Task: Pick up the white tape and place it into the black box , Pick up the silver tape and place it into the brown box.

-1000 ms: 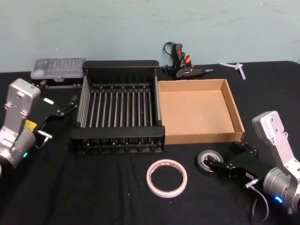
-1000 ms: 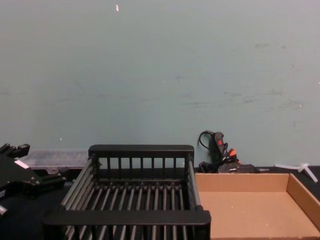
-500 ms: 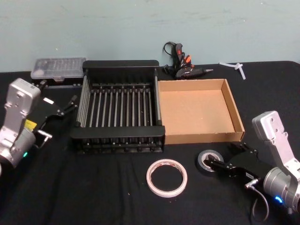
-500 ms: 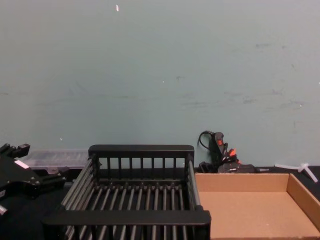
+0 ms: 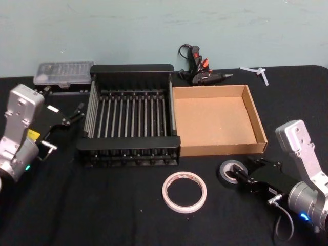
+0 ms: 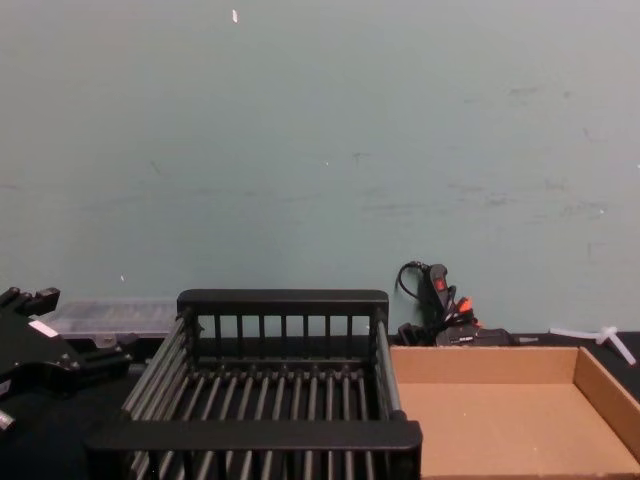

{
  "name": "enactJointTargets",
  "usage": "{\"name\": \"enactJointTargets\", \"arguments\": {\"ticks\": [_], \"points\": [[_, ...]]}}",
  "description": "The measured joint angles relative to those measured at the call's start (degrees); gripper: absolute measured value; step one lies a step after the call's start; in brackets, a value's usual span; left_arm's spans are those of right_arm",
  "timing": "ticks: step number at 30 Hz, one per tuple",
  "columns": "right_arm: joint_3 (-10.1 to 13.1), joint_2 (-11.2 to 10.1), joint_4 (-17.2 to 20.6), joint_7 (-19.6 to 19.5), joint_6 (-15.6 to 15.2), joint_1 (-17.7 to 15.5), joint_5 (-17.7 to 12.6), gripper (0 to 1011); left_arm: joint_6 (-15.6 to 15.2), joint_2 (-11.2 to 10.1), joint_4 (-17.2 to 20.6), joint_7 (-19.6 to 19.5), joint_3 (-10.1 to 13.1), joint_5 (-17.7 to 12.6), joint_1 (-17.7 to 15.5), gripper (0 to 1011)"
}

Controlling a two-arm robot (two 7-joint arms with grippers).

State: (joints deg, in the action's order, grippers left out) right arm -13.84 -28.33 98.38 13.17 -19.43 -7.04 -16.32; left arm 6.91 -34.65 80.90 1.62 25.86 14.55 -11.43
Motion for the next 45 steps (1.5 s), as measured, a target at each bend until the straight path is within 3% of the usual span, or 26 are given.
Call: {"name": "enactJointTargets", "arguments": {"ticks": [4,10,22,35,45], "points": [[0.00,-0.01,0.00,-0.03,0.00,0.00,0.01,322,0.00,0.00,0.00,0.00,0.00,0.00,0.00,1001],[0.01,-0.01,0.00,-0.05,0.00,0.00,0.03,161,0.00,0.00,0.00,0.00,0.00,0.00,0.00,1001],[0.69,0.23,0.47,0.55,0.30,-0.38,0.05,155,0.00,0.00,0.00,0.00,0.00,0.00,0.00,1001],[3.25,-0.16,4.96,3.55,1.07,-1.97,-1.13,155,0.00,0.00,0.00,0.00,0.00,0.00,0.00,1001],[3.76,-0.08,5.60,4.14,2.45,0.85,-1.93,155,0.00,0.00,0.00,0.00,0.00,0.00,0.00,1001]]}}
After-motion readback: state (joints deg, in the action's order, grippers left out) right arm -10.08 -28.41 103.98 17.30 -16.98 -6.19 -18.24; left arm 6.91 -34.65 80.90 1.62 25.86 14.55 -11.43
